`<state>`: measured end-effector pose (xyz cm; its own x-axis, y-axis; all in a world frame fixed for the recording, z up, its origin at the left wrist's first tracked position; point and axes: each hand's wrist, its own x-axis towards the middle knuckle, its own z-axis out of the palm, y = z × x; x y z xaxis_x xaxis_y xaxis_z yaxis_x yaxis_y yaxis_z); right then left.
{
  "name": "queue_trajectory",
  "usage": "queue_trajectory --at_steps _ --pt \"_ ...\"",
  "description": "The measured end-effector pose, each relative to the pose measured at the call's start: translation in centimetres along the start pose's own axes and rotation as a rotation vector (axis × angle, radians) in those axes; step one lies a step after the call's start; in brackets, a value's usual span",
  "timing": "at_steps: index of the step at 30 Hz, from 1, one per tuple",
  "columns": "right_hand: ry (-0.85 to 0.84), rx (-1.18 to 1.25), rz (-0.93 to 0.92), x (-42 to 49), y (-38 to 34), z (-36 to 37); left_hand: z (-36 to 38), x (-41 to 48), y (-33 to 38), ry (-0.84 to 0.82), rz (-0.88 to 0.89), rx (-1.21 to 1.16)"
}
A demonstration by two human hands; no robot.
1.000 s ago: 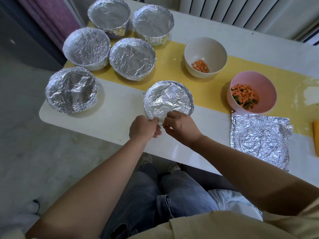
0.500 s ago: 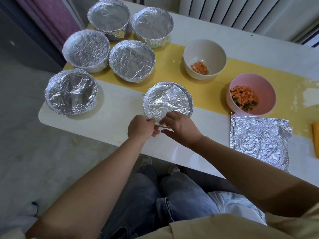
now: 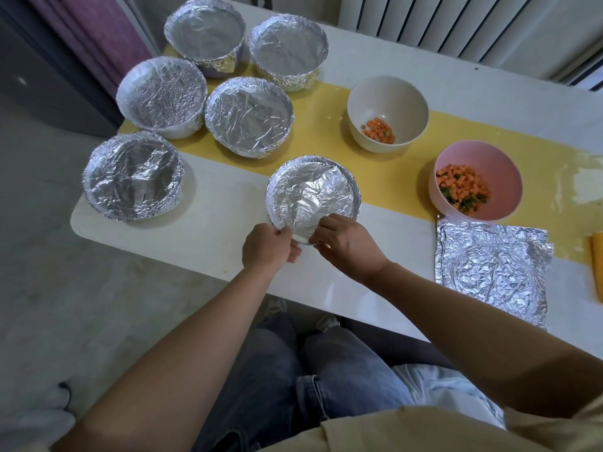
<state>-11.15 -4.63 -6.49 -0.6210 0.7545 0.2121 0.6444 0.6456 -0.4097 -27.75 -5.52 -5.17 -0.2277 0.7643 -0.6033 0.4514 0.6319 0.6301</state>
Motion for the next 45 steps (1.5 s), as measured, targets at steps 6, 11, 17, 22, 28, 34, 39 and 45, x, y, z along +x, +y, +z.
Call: queue_trajectory --at_steps 6,11,17,22,28,34,39,45 --pt "0.007 0.006 0.022 0.2 -0.2 0.3 -0.1 0.6 0.2 -0.02 -0.047 -0.017" --pt "0.05 0.02 0.05 0.6 -0.4 0.4 0.5 0.1 0.6 -0.129 -0.053 -0.124" --pt "0.02 0.177 0.103 0.7 0.4 -1.0 -0.8 1.0 0.1 -0.145 0.011 -0.056" --pt "0.428 0.255 0.535 0.6 2.9 -1.8 -2.0 1.3 0.2 -0.074 -0.039 0.049" --pt "0.296 0.792 1.009 2.8 5.7 -1.9 -0.9 3.0 2.3 0.329 0.167 -0.123" --pt "0.266 0.931 0.987 4.9 7.0 -0.8 0.7 6.2 2.5 0.237 0.17 -0.397" --pt "0.369 1.042 1.015 5.2 6.8 0.3 1.7 6.7 2.5 0.332 0.204 -0.436" --pt "0.342 1.031 1.037 5.5 7.0 0.5 2.1 6.8 2.3 0.387 0.199 -0.405"
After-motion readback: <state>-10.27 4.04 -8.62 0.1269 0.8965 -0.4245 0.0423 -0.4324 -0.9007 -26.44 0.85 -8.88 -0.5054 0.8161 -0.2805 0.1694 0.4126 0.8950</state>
